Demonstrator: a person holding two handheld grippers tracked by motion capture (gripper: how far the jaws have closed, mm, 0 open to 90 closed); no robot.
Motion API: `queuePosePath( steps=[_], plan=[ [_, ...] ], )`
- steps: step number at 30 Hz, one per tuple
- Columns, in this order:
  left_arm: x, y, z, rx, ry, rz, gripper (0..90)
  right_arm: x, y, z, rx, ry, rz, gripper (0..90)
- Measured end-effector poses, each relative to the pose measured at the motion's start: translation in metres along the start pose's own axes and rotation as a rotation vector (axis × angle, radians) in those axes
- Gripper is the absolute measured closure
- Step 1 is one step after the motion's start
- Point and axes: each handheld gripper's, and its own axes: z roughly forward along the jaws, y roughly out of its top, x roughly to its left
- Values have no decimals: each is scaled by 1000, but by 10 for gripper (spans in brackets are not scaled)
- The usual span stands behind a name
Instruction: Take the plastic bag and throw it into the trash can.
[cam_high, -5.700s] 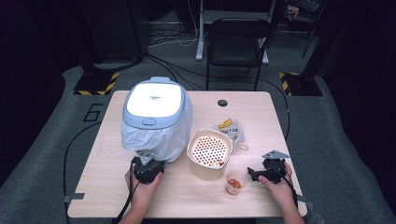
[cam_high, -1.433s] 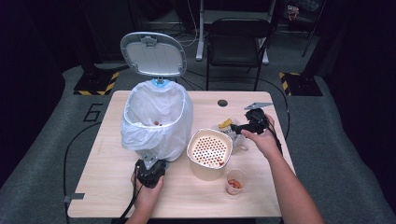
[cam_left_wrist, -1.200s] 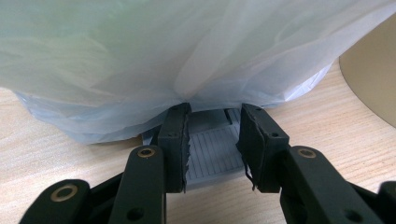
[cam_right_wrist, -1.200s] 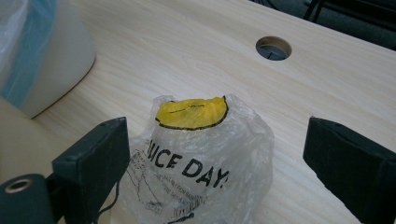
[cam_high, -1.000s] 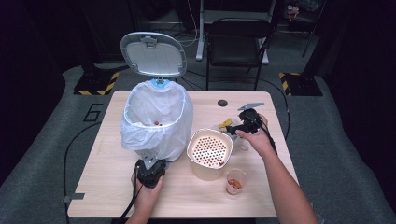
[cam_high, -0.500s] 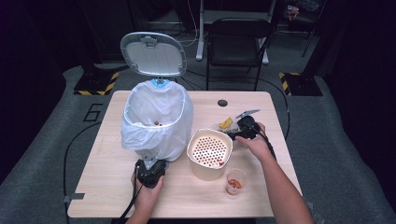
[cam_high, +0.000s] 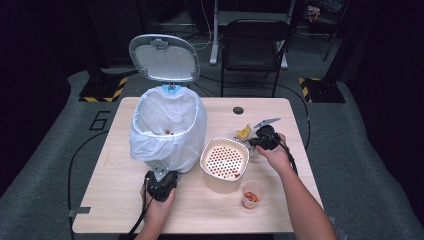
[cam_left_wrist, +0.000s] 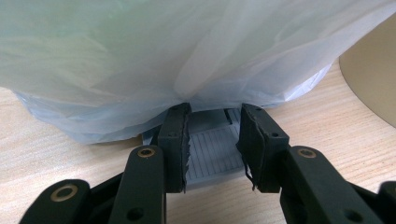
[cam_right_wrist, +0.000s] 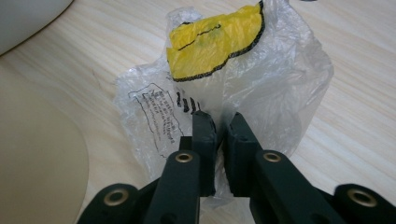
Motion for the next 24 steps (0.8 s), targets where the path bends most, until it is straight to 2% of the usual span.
queuePosePath(
  steps=[9, 12, 13, 14, 15, 20, 21, 24],
  plan=[
    [0, 0, 0, 0, 1, -1, 632, -9, -10, -25, -34, -12, 15, 881],
    [0, 0, 0, 5, -1, 0, 631, -11, -11, -29, -36, -12, 4, 882],
    [0, 0, 0, 4, -1, -1, 632, -10, -10, -31, -38, -12, 29, 883],
    [0, 0, 0, 3, -1, -2, 632, -12, -10, -33, -38, -12, 7, 883],
    [0, 0, 0, 0, 0, -2, 632, -12, -10, -35, -44, -9, 22, 883],
    [0, 0, 0, 2, 0, -3, 632, -15, -7, -44, -55, -5, 19, 884],
    [0, 0, 0, -3, 1, -5, 632, -13, -5, -46, -56, -5, 32, 884],
    [0, 0, 0, 3, -1, -3, 632, -13, -1, -52, -60, -6, 14, 884]
  ],
)
